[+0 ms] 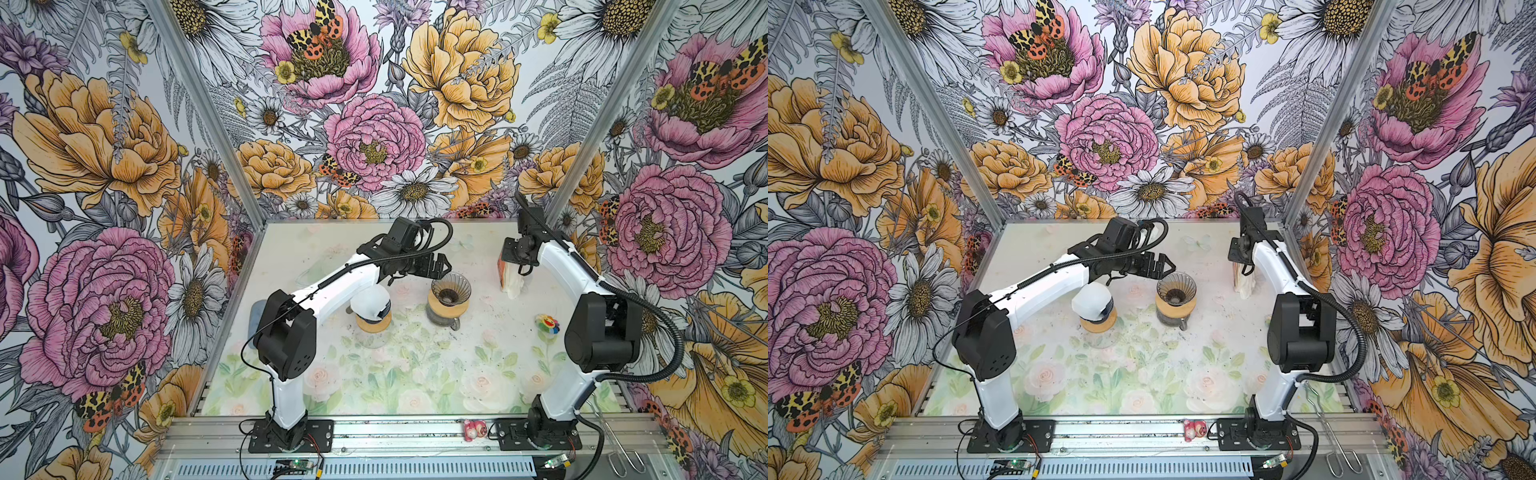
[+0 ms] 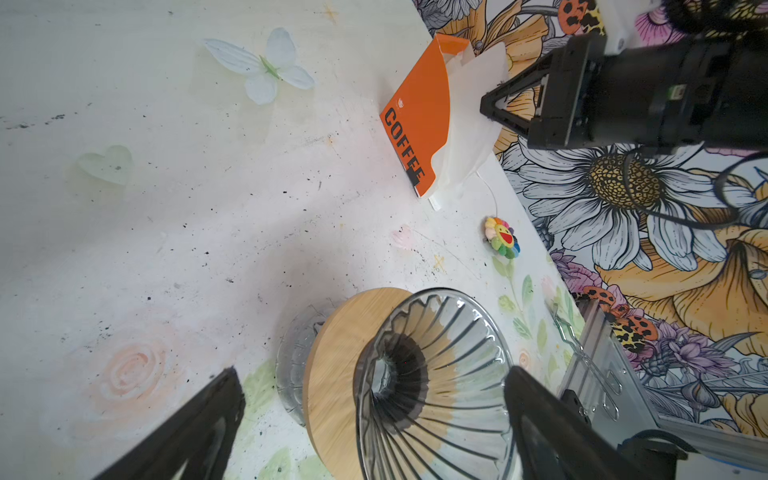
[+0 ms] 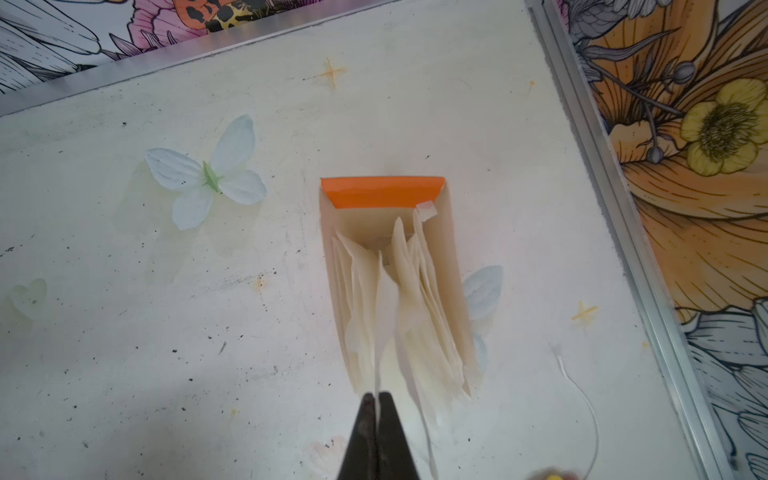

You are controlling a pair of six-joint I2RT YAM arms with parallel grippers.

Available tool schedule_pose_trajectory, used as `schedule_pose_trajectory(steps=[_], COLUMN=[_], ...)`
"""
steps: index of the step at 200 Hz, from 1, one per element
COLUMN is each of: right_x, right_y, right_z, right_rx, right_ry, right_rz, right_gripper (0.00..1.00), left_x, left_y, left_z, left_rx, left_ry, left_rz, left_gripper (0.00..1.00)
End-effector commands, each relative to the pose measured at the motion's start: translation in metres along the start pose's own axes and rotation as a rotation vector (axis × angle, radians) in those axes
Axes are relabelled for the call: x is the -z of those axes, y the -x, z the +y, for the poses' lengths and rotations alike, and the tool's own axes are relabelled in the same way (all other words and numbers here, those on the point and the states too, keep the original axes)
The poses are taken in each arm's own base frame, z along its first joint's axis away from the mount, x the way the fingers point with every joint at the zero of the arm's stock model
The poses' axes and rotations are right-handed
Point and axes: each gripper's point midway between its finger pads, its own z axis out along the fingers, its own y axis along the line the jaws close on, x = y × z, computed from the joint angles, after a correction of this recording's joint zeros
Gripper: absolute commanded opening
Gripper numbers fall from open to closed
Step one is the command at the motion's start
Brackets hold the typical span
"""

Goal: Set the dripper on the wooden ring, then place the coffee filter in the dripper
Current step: 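Lift the pinched white filter up out of the orange box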

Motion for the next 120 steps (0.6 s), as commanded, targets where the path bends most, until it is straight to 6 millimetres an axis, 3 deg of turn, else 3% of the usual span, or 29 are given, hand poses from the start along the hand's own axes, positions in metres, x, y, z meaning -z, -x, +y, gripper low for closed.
schedule_pose_trajectory(steps=[1, 120], right_x=[0.027, 0.089], right_y=[0.018, 0.024], right_z=[-0.002, -0.007], right_rx=[-0.007, -0.021], right_ry=[-0.001, 0.039], right_rz=[-0.079, -0.198], right_gripper=[0.00, 0.00], left_x=[0.001, 0.004], left_y=[0.010, 0.013], left_z=[-0.011, -0.018], left_rx=[-0.031, -0.045], left_ry=[-0.037, -0.045], left_rz=[-0.017, -0.029], left_gripper=[0.99, 0.99])
